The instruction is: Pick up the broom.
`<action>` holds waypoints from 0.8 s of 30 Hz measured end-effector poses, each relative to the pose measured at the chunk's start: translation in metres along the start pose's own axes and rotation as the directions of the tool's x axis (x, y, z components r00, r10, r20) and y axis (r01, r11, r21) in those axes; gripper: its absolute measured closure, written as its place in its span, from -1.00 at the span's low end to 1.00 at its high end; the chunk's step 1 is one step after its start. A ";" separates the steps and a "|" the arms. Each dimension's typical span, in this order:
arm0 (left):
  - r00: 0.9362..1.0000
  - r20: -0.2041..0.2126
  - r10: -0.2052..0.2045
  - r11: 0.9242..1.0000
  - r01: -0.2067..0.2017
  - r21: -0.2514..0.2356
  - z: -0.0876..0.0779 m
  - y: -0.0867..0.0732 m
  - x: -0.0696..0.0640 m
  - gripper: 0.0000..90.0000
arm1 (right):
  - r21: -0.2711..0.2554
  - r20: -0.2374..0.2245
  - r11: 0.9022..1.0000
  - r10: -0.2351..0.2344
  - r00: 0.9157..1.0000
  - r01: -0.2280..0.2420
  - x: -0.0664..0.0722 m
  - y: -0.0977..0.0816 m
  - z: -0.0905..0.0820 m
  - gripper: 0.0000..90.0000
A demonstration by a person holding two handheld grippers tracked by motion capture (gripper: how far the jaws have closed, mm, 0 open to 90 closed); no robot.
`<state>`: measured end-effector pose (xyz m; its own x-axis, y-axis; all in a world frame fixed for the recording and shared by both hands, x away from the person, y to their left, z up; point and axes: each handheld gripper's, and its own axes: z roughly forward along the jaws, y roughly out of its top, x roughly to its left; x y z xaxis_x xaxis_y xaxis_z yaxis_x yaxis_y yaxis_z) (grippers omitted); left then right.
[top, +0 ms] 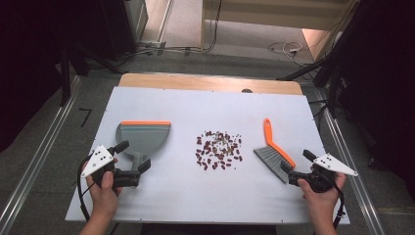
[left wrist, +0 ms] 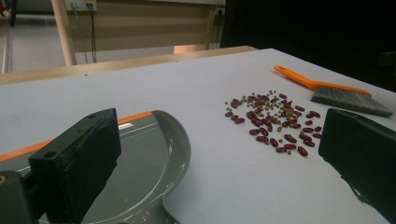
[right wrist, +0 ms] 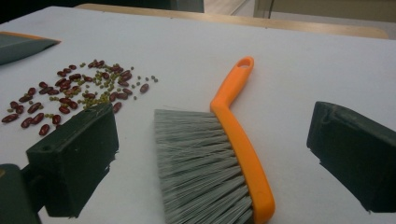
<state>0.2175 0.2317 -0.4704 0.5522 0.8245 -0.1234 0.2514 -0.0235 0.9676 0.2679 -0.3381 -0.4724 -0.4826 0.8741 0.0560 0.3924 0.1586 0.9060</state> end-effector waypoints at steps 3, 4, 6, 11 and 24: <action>1.000 0.005 0.003 1.000 -0.003 0.004 0.002 0.000 -0.001 -1.00 | 0.005 -0.002 1.000 0.016 1.000 -0.016 0.000 0.002 0.000 -0.98; 1.000 0.005 0.003 1.000 -0.003 0.004 0.002 0.000 -0.001 -1.00 | 0.009 0.000 1.000 0.021 1.000 -0.021 -0.001 0.004 0.001 -0.98; 1.000 0.009 0.011 1.000 -0.011 0.009 0.003 0.000 -0.001 -1.00 | 0.010 0.006 1.000 0.027 1.000 -0.028 -0.001 0.005 0.001 -0.96; 1.000 0.015 0.018 1.000 -0.018 0.014 0.005 0.001 -0.003 -1.00 | 0.035 -0.021 0.997 0.068 0.997 -0.067 -0.005 0.023 0.005 -0.93; 0.999 0.037 0.028 0.999 -0.029 0.028 0.010 0.002 -0.008 -1.00 | 0.195 -0.023 0.980 0.038 0.999 -0.033 -0.006 0.064 0.052 -0.97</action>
<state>0.2215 0.2196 -0.4698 0.5877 0.8024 -0.1042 0.2577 -0.0635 0.9641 0.3366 -0.3095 -0.4369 -0.4854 0.8685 0.1006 0.5531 0.2160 0.8046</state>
